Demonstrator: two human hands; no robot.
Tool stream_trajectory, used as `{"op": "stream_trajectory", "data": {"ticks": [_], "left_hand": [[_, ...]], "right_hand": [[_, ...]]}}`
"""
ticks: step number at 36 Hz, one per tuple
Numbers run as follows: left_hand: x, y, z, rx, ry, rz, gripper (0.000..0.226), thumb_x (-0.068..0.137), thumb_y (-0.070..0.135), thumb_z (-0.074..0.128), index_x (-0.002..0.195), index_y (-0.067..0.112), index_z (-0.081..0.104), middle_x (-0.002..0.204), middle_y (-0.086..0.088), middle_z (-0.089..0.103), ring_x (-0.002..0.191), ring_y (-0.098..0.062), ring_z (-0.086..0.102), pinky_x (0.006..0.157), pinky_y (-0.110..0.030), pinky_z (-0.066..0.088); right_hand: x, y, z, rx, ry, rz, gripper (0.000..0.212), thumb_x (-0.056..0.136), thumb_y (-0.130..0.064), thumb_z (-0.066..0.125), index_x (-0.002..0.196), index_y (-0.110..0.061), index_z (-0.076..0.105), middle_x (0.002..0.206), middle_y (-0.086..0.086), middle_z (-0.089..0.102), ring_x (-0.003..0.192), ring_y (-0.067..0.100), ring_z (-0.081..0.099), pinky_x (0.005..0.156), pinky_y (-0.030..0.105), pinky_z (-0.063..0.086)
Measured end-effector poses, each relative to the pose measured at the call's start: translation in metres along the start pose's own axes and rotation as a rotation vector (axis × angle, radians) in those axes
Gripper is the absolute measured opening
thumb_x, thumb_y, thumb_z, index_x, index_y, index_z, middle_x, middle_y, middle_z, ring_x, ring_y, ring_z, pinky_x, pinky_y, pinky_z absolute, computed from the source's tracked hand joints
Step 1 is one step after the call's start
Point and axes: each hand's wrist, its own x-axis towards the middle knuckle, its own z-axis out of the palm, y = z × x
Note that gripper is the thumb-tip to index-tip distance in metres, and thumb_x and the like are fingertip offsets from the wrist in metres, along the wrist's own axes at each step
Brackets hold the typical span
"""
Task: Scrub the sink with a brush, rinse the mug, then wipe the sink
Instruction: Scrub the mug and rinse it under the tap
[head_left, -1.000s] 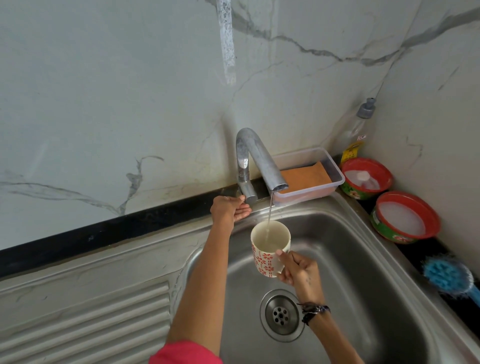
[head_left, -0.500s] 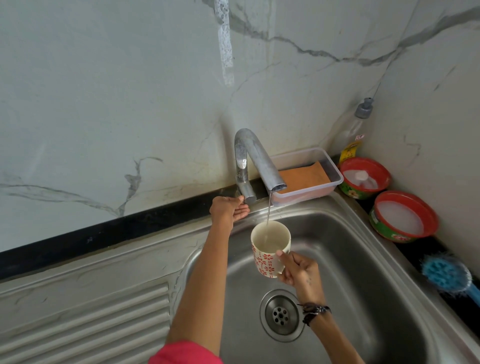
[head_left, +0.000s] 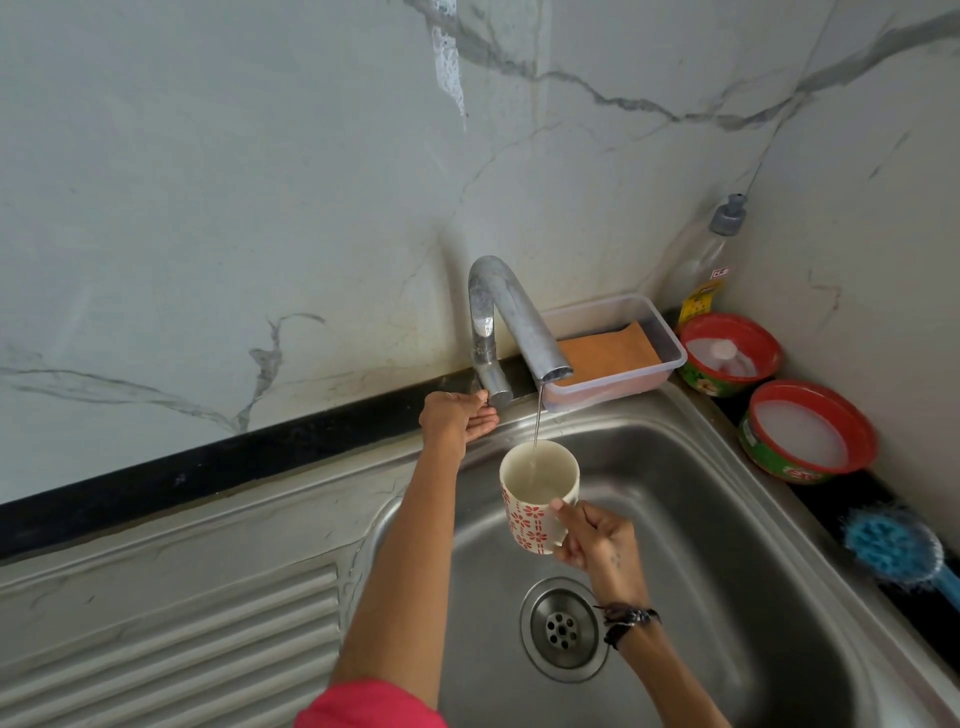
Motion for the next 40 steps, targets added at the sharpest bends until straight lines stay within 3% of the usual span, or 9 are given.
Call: {"op": "stream_trajectory", "data": {"ticks": [3,7,12,14,16,20,28,37,40], "left_hand": [[0.0,0.0,-0.001,-0.001,-0.011,-0.014,0.026,0.089,0.002,0.057,0.111,-0.012,0.058,0.092,-0.024,0.065,0.088,-0.031,0.064,0.079,-0.033,0.052],[0.001,-0.001,-0.001,-0.005,-0.008,-0.009,0.025,0.089,0.002,0.058,0.11,-0.011,0.059,0.093,-0.025,0.065,0.086,-0.03,0.062,0.077,-0.032,0.052],[0.002,-0.001,-0.001,-0.01,-0.021,-0.018,0.024,0.089,0.003,0.058,0.108,-0.01,0.059,0.075,-0.016,0.061,0.085,-0.03,0.065,0.074,-0.03,0.052],[0.002,-0.001,-0.002,-0.019,-0.023,-0.014,0.024,0.089,0.002,0.058,0.108,-0.011,0.059,0.075,-0.016,0.061,0.087,-0.031,0.065,0.074,-0.031,0.052],[0.002,-0.002,-0.002,-0.029,-0.026,-0.005,0.024,0.089,0.002,0.058,0.108,-0.011,0.059,0.074,-0.016,0.061,0.077,-0.028,0.064,0.074,-0.031,0.051],[0.004,-0.003,-0.002,-0.029,-0.023,0.003,0.023,0.089,0.002,0.058,0.108,-0.01,0.059,0.076,-0.016,0.061,0.082,-0.028,0.064,0.076,-0.031,0.052],[0.007,-0.006,-0.002,-0.035,-0.017,0.029,0.023,0.089,0.003,0.058,0.107,-0.012,0.059,0.081,-0.02,0.064,0.067,-0.023,0.062,0.077,-0.032,0.052],[0.009,-0.006,-0.002,-0.049,-0.019,0.026,0.023,0.089,0.002,0.058,0.107,-0.012,0.059,0.074,-0.017,0.061,0.066,-0.023,0.061,0.078,-0.033,0.052],[0.009,-0.006,-0.003,-0.053,-0.022,0.016,0.023,0.089,0.002,0.058,0.106,-0.012,0.058,0.073,-0.017,0.06,0.066,-0.023,0.061,0.077,-0.033,0.052]], "right_hand": [[0.0,-0.001,0.0,0.002,-0.002,0.003,0.045,0.055,-0.054,0.064,0.037,-0.019,0.043,0.038,-0.005,0.04,0.043,0.005,0.04,0.065,0.034,0.04],[0.0,-0.001,0.001,0.011,-0.011,0.007,0.045,0.056,-0.053,0.064,0.037,-0.019,0.044,0.038,-0.006,0.04,0.043,0.004,0.04,0.065,0.034,0.041],[0.003,0.001,0.001,0.005,0.001,0.001,0.051,0.078,-0.028,0.071,0.036,-0.019,0.043,0.036,-0.008,0.038,0.04,0.004,0.038,0.067,0.037,0.04],[0.003,0.0,0.002,0.007,-0.008,-0.002,0.046,0.071,-0.035,0.068,0.036,-0.019,0.043,0.036,-0.008,0.039,0.041,0.004,0.04,0.065,0.036,0.04],[0.002,0.0,0.002,0.019,-0.015,-0.003,0.045,0.067,-0.039,0.068,0.036,-0.019,0.043,0.037,-0.007,0.038,0.042,0.004,0.04,0.065,0.035,0.04],[0.001,0.0,0.003,0.033,0.01,-0.017,0.051,0.078,-0.027,0.071,0.036,-0.019,0.043,0.037,-0.007,0.038,0.043,0.006,0.038,0.068,0.036,0.04],[0.002,-0.011,0.005,0.076,-0.011,-0.043,0.049,0.074,-0.028,0.07,0.036,-0.021,0.04,0.037,-0.009,0.035,0.041,0.006,0.034,0.066,0.035,0.035],[0.001,-0.016,0.004,0.065,-0.024,-0.033,0.046,0.061,-0.048,0.067,0.035,-0.02,0.042,0.035,-0.006,0.037,0.04,0.006,0.036,0.065,0.035,0.038],[0.0,-0.018,0.005,0.088,-0.017,-0.027,0.046,0.066,-0.038,0.068,0.034,-0.019,0.041,0.034,-0.006,0.036,0.038,0.004,0.036,0.066,0.036,0.039]]}}
